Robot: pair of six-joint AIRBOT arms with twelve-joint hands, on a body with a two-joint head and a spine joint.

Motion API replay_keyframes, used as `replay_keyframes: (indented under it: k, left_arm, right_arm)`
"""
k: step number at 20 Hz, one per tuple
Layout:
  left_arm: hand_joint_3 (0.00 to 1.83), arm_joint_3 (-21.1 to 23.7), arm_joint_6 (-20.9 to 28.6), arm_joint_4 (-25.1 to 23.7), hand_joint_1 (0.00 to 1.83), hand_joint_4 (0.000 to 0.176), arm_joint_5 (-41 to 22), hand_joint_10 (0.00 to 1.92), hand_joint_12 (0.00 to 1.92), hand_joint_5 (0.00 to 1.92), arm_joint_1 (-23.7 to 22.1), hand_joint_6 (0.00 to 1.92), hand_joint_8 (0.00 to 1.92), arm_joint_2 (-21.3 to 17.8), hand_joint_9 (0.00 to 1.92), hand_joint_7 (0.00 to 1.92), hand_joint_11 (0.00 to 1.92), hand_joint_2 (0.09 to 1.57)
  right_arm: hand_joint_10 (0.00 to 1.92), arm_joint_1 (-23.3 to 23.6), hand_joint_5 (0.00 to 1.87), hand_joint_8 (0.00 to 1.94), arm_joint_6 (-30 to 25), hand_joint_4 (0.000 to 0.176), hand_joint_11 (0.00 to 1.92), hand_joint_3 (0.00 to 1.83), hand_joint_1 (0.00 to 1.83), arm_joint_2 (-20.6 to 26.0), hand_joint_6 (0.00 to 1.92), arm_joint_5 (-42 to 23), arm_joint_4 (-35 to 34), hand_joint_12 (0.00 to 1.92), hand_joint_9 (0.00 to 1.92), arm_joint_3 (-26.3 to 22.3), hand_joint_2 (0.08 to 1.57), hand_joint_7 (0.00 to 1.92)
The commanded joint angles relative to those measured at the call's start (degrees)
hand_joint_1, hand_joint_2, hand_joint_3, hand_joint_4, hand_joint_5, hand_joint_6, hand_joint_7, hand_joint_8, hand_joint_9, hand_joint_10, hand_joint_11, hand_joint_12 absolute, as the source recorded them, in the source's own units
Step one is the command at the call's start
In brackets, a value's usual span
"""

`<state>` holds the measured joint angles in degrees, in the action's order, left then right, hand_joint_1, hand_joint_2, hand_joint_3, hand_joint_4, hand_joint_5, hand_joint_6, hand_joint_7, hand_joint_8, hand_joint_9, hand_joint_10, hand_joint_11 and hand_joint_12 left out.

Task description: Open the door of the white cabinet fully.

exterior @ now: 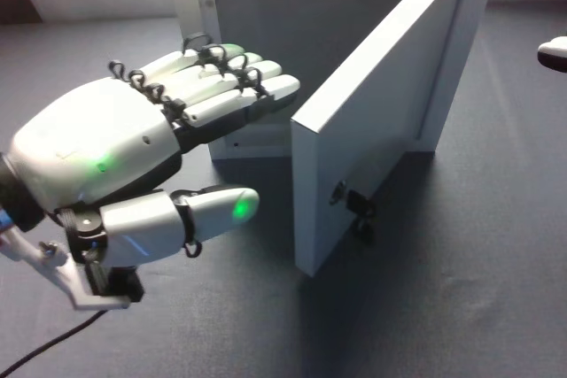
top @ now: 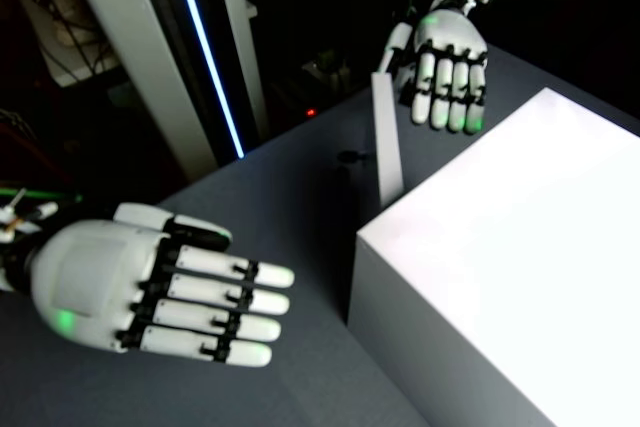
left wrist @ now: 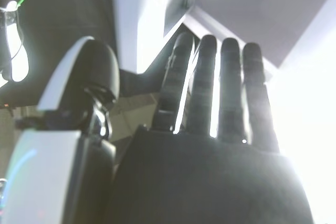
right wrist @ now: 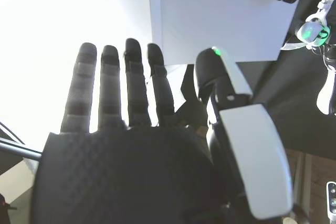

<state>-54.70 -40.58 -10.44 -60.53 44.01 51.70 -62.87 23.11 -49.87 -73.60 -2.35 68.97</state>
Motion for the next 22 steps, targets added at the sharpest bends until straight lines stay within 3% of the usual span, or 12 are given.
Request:
replay_keyframes:
  k: [1, 5, 8, 15, 22]
  left_arm:
    - [0.0, -0.4, 0.9, 0.0, 0.12, 0.0, -5.9, 0.01, 0.27, 0.16, -0.9, 0.01, 0.01, 0.3, 0.12, 0.14, 0.01, 1.45]
    - [0.0, -1.0, 1.4, -2.0, 0.02, 0.0, -4.2, 0.0, 0.15, 0.17, -2.8, 0.0, 0.0, 1.5, 0.09, 0.12, 0.0, 1.47]
    - [0.0, -1.7, 1.7, -4.0, 0.0, 0.0, -1.7, 0.01, 0.17, 0.17, -4.8, 0.0, 0.01, 2.6, 0.1, 0.14, 0.04, 1.46]
    - [0.0, -3.9, 4.6, -9.0, 0.08, 0.0, 2.5, 0.0, 0.15, 0.11, -8.7, 0.0, 0.0, 6.2, 0.0, 0.03, 0.0, 1.45]
    - [0.0, -5.2, 7.5, -13.3, 0.18, 0.0, 4.4, 0.01, 0.21, 0.14, -11.5, 0.0, 0.01, 9.2, 0.08, 0.1, 0.04, 1.42]
  right_arm:
    - [0.0, 0.7, 0.27, 0.0, -0.5, 0.0, 0.12, 0.0, 0.47, 0.0, 0.0, -7.0, -2.0, 0.01, 0.15, 0.5, 1.43, 0.26]
    - [0.01, 0.7, 0.27, 0.0, -1.0, 0.0, 0.16, 0.0, 0.45, -0.4, 0.01, -7.0, -2.0, 0.02, 0.17, 0.8, 1.42, 0.25]
    - [0.0, 0.7, 0.28, 0.0, -1.0, 0.0, 0.13, 0.0, 0.53, -0.4, 0.0, -7.0, -2.0, 0.01, 0.17, 1.0, 1.42, 0.26]
    - [0.01, 0.7, 0.3, 0.0, -1.0, 0.0, 0.12, 0.0, 0.51, -0.5, 0.0, -7.0, -2.0, 0.01, 0.17, 1.1, 1.42, 0.25]
    - [0.0, 0.8, 0.28, 0.0, -1.0, 0.0, 0.12, 0.0, 0.47, -0.8, 0.0, -7.0, -2.0, 0.01, 0.16, 1.5, 1.41, 0.23]
